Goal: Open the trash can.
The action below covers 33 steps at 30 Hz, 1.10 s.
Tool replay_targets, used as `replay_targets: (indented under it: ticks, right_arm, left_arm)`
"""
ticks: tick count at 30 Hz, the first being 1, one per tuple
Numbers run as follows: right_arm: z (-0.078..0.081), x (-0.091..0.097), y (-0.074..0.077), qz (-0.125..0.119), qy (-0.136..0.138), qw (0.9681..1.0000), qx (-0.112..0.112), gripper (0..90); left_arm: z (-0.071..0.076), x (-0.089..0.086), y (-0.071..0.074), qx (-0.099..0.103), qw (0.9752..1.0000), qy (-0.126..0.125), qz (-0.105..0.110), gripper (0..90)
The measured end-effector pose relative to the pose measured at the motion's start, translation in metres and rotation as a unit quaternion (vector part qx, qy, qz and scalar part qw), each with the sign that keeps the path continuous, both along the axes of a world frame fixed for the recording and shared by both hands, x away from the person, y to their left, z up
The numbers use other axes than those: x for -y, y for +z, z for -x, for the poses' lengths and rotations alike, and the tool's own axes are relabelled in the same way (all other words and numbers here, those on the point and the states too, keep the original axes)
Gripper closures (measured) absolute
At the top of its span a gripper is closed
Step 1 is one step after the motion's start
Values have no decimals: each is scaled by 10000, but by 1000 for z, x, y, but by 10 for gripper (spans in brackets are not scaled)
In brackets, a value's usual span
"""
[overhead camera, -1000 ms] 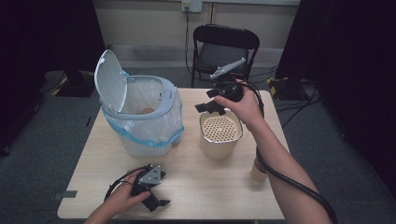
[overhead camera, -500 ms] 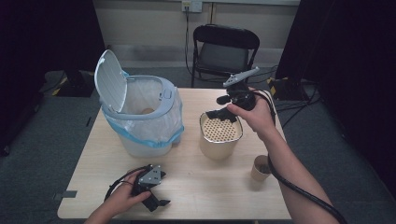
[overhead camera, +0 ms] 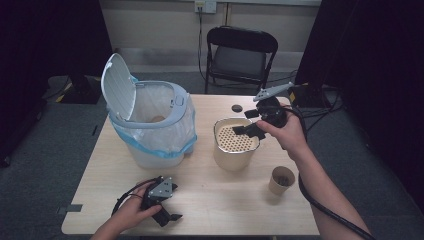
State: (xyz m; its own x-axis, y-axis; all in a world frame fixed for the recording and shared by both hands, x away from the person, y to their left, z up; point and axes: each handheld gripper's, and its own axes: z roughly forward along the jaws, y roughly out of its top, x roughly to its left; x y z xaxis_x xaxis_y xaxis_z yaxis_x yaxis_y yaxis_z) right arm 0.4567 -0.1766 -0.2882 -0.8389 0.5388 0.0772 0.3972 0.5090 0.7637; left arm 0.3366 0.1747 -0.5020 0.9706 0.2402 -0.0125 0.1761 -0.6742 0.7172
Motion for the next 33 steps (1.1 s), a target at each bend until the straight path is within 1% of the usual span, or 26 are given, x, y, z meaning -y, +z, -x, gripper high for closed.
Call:
replay_targets:
  ticks: [1, 2, 8, 19, 23, 29, 31, 33]
  right_arm:
    - [1, 2, -1, -8, -7, 10000, -11, 193]
    - [3, 4, -3, 4, -33, 10000, 4, 194]
    - [10, 17, -12, -15, -73, 10000, -40, 192]
    - [20, 33, -24, -12, -134, 9999, -91, 190]
    - [23, 39, -29, -17, -166, 9998, -79, 188]
    - [29, 49, -35, -26, -257, 9997, -45, 179]
    - [31, 53, -38, -27, -273, 9996, -66, 179]
    - [33, 57, -41, -59, -290, 9995, -76, 177]
  left_arm:
    - [0, 0, -1, 30, 10000, 37, 31, 0]
    - [0, 0, 0, 21, 10000, 30, 0, 0]
    - [0, 0, 0, 33, 10000, 13, 2, 0]
    - [0, 0, 0, 31, 10000, 25, -3, 0]
    - [0, 0, -1, 27, 10000, 27, 27, 0]
    - [0, 0, -1, 27, 10000, 33, 9, 0]
    - [0, 0, -1, 27, 10000, 27, 28, 0]
    - [0, 0, -1, 23, 10000, 33, -6, 0]
